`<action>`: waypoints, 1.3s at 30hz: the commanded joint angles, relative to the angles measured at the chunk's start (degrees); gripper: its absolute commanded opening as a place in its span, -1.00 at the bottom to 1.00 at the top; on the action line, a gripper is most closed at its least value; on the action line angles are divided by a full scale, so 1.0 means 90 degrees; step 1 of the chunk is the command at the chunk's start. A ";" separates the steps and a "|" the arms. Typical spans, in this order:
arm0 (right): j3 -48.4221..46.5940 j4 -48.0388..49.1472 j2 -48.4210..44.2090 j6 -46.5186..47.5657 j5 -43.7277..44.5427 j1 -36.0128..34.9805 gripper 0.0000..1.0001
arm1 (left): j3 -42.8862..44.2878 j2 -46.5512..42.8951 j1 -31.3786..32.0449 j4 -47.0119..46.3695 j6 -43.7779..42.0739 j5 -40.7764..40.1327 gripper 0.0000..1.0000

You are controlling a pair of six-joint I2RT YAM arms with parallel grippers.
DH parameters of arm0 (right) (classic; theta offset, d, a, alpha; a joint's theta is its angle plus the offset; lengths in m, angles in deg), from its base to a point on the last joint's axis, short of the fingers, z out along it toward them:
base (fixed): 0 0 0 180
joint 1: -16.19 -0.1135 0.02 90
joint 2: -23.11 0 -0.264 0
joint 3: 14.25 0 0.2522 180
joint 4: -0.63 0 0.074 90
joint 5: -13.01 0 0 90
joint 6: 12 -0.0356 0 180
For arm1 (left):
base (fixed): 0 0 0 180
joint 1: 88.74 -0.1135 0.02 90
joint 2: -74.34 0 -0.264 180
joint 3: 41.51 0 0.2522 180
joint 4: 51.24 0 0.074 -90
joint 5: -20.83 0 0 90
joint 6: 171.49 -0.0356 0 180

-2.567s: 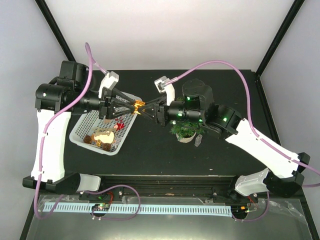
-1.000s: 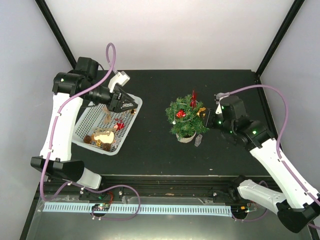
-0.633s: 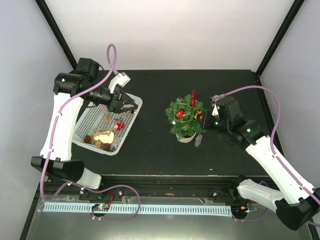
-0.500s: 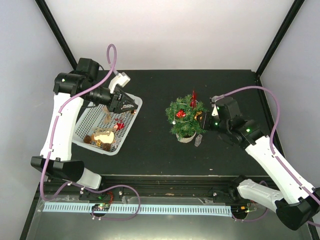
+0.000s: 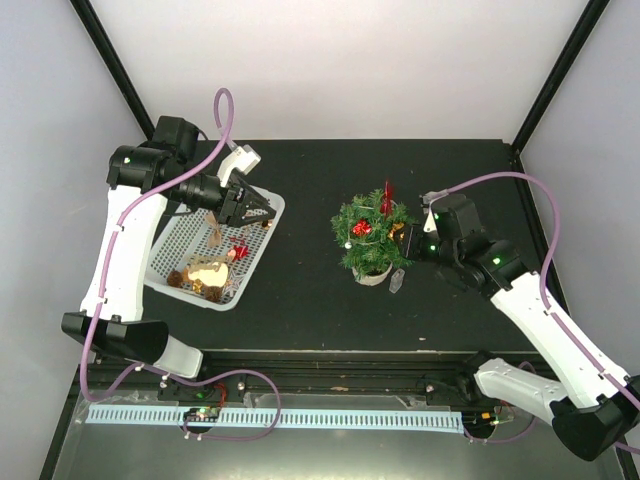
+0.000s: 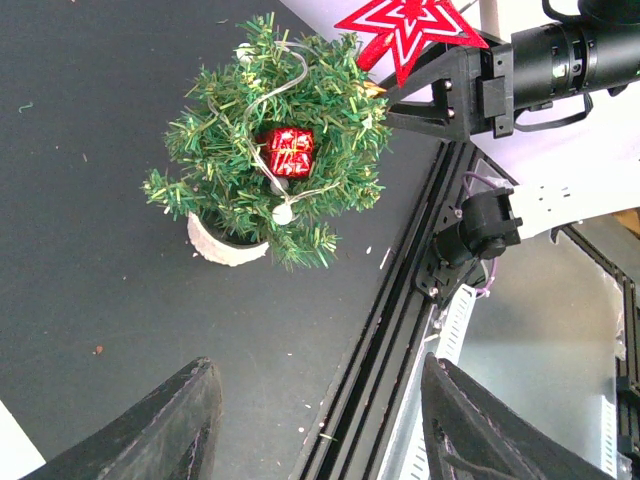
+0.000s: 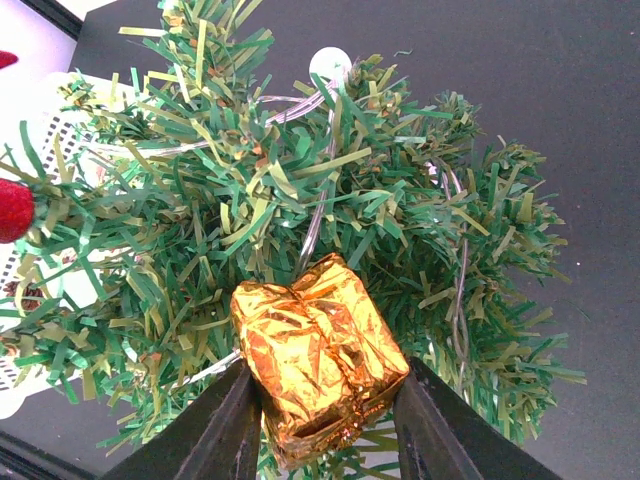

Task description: Decorate the small christmas tree

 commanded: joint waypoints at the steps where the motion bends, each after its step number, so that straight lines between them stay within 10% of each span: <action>1: 0.0020 0.0070 -0.0181 0.0127 0.0060 0.0049 -0.23 | -0.0013 -0.0071 -0.0013 0.0047 -0.0117 -0.0028 0.12; 39: -0.0007 0.0061 0.0224 0.0326 -0.0183 0.0059 -0.23 | -0.0086 -0.0095 -0.0008 0.0031 -0.0131 -0.0023 0.13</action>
